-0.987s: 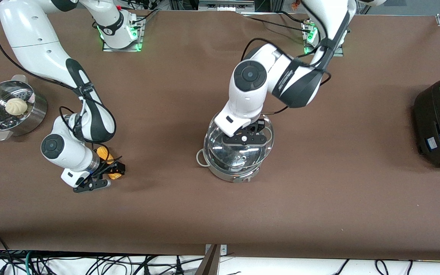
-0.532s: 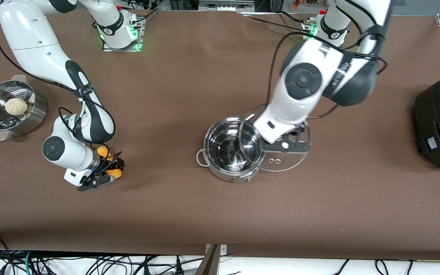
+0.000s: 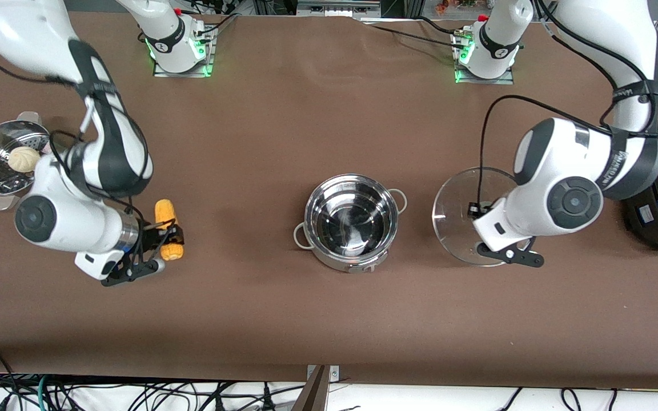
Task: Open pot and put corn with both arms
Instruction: 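Lift the lid off with the left gripper while the right gripper carries corn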
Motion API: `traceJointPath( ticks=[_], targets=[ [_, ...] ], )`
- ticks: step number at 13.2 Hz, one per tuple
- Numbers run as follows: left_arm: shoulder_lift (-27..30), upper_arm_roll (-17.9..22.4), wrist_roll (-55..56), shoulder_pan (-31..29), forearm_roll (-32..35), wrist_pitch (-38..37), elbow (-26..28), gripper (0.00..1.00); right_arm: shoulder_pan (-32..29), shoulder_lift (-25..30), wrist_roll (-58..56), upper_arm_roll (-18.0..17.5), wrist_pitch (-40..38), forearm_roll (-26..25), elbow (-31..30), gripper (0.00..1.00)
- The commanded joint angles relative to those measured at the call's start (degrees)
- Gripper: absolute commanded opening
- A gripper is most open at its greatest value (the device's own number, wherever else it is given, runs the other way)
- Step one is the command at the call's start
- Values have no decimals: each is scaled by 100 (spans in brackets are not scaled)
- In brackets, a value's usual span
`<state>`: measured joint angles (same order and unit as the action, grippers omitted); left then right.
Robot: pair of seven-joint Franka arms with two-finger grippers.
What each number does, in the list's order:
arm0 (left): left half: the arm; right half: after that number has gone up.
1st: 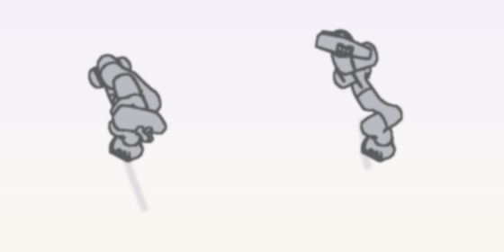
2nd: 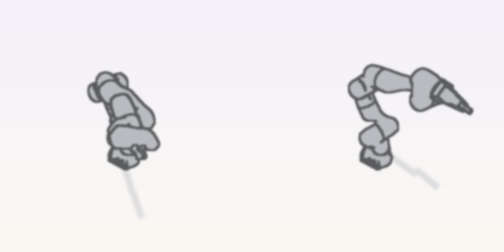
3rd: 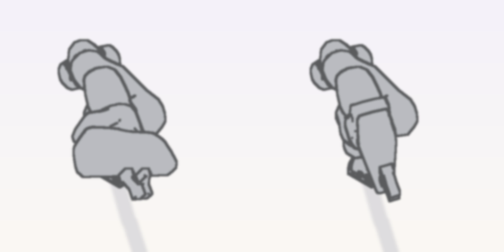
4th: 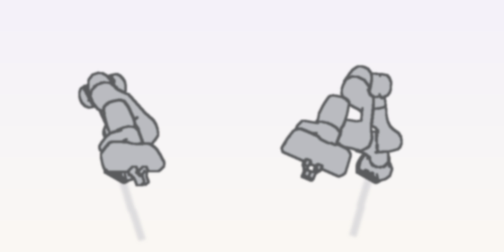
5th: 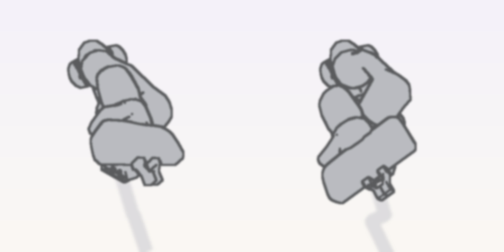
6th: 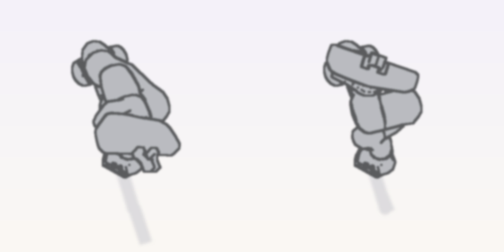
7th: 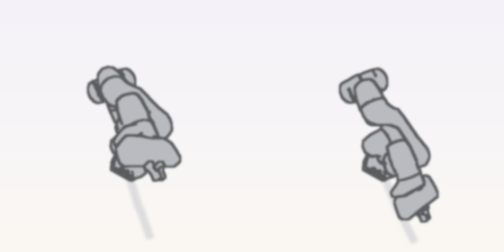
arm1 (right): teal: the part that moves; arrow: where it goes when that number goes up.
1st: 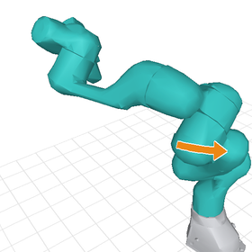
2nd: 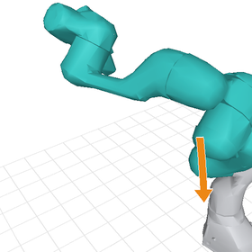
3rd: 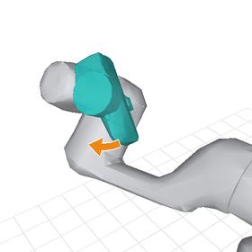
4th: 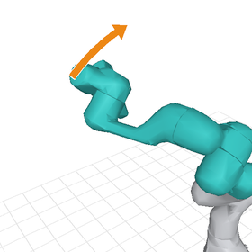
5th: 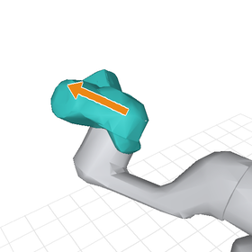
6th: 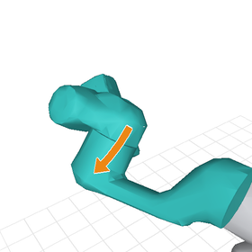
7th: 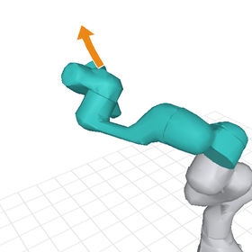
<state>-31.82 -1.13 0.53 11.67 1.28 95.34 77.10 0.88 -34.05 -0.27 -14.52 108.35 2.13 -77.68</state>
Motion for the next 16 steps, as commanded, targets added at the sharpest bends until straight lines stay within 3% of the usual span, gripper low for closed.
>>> traceJointPath(
  ticks=[1, 2, 3, 6, 8, 10, 11, 13, 16],
  targets=[
    [570, -98, -569, -312, 30, 990, 1284, 21, 9, 469, 1550, -812, -236, 33, -55, 0],
    [676, -98, -981, -444, 30, 1552, 1786, 21, 131, 513, 2165, -1129, -236, -11, 41, 0],
    [729, -98, -1298, -611, 30, 2063, 2217, 21, 410, 514, 2780, -1219, -236, -81, 286, 0],
    [748, -99, -1670, -797, 21, 3364, 3203, 21, 1518, 76, 4539, -1176, -105, -686, 1050, 0],
    [739, -98, -1679, -806, 30, 3964, 3661, 21, 1967, -389, 5411, -1158, 176, -1047, 1482, 0],
    [713, -98, -1679, -867, 30, 4054, 3724, 26, 2153, -715, 5712, -1053, 684, -1285, 1536, 0],
    [712, -98, -1679, -868, 30, 4028, 3724, 44, 2197, -873, 5748, -975, 948, -1286, 1536, 0],
    [747, -98, -1680, -876, 30, 3975, 3689, 100, 2398, -1164, 5749, -659, 1458, -1286, 1536, 0],
    [1124, -107, -1592, -885, 21, 3319, 3418, 100, 2636, -1472, 5748, -429, 1881, -1286, 1536, 0]
  ],
)
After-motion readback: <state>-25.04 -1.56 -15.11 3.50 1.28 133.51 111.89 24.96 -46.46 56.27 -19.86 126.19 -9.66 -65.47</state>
